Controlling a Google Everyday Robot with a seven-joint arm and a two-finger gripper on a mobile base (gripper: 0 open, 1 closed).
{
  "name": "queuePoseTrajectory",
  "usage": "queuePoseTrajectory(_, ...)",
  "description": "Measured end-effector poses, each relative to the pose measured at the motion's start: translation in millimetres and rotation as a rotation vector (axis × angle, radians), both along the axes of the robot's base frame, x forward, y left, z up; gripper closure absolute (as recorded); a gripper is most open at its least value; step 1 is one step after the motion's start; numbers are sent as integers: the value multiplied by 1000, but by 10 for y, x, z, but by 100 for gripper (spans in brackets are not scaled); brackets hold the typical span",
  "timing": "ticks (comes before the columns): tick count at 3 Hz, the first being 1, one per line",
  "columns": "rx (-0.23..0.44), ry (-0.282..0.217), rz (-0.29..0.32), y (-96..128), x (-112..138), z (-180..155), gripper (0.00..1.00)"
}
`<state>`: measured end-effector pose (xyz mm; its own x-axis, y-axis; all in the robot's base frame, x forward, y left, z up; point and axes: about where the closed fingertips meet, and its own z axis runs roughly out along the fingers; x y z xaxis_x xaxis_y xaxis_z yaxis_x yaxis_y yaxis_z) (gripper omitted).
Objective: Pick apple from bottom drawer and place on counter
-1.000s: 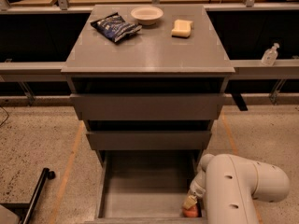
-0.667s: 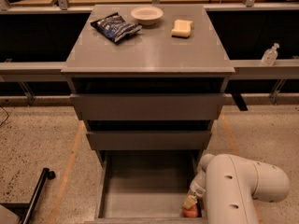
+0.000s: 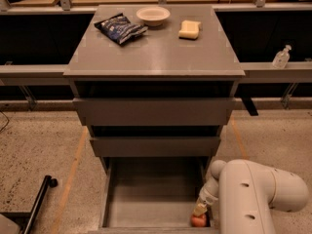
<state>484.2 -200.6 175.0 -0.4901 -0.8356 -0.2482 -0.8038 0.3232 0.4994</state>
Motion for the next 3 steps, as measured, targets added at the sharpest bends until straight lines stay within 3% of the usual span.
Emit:
queuePoseTrajectory(2,22,-56,13,65,39,183,15)
queuePoseTrajectory(3,26,-65,16,83,46,202,0)
